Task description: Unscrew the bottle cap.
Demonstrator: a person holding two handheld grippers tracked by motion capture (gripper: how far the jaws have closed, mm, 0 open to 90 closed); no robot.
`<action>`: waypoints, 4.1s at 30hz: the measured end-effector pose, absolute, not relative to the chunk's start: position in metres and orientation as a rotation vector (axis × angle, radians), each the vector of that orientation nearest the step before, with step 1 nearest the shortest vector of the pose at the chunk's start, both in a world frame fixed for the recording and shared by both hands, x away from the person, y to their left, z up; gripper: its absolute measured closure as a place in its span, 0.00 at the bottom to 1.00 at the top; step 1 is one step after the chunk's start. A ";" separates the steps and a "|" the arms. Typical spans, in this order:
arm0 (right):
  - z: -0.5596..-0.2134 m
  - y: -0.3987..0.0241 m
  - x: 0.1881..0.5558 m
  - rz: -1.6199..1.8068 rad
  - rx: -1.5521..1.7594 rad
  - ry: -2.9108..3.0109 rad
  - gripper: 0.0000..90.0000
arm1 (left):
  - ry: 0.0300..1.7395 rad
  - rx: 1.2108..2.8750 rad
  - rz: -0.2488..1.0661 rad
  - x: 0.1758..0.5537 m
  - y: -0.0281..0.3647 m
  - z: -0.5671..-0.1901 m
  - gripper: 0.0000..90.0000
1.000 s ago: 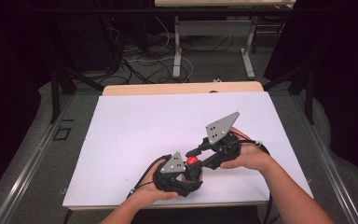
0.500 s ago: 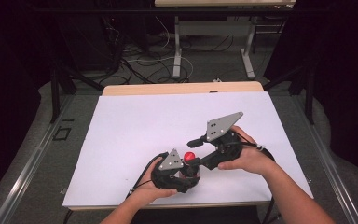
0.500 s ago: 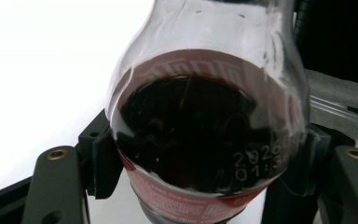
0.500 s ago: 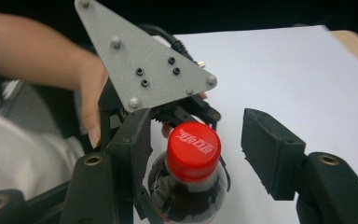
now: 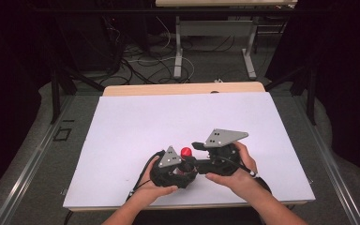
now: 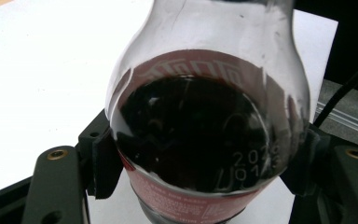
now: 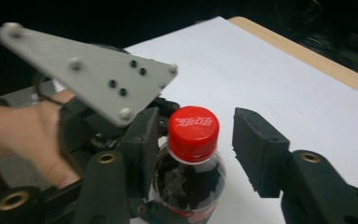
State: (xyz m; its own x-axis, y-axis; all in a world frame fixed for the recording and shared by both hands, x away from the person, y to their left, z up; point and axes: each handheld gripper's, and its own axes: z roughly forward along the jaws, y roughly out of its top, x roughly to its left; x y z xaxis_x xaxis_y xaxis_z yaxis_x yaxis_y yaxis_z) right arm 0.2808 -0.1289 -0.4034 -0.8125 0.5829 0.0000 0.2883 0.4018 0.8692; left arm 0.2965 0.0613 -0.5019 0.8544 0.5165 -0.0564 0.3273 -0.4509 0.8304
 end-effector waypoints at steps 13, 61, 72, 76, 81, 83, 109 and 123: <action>-0.412 -0.122 0.287 1.364 0.821 2.402 0.67 | 0.601 2.104 0.258 0.293 0.059 -0.501 0.33; -0.396 -0.126 0.281 1.390 0.787 2.367 0.59 | 0.584 2.084 0.268 0.289 0.056 -0.498 0.33; -0.405 -0.123 0.283 1.376 0.826 2.395 0.66 | 0.581 2.077 0.275 0.289 0.056 -0.498 0.33; -0.405 -0.128 0.287 1.406 0.767 2.443 0.66 | 0.560 2.094 0.267 0.288 0.057 -0.496 0.33; -0.404 -0.137 0.301 1.437 0.624 2.562 0.67 | 0.547 2.091 0.252 0.288 0.057 -0.497 0.33; -0.404 -0.140 0.309 1.464 0.537 2.618 0.67 | 0.545 2.107 0.233 0.288 0.057 -0.497 0.33; -0.388 -0.139 0.312 1.435 0.381 2.652 0.54 | 0.557 2.097 0.241 0.290 0.057 -0.499 0.33; -0.404 -0.122 0.285 1.370 0.839 2.391 0.66 | 0.627 2.070 0.294 0.288 0.055 -0.500 0.33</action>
State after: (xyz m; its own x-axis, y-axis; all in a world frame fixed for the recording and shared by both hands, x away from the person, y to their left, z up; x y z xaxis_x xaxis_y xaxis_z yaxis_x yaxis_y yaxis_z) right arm 0.2852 -0.1219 -0.4038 -0.7993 0.5981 0.0581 0.3528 0.3887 0.8511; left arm 0.2880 0.0550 -0.4999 0.8414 0.5393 -0.0343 0.3191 -0.4446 0.8370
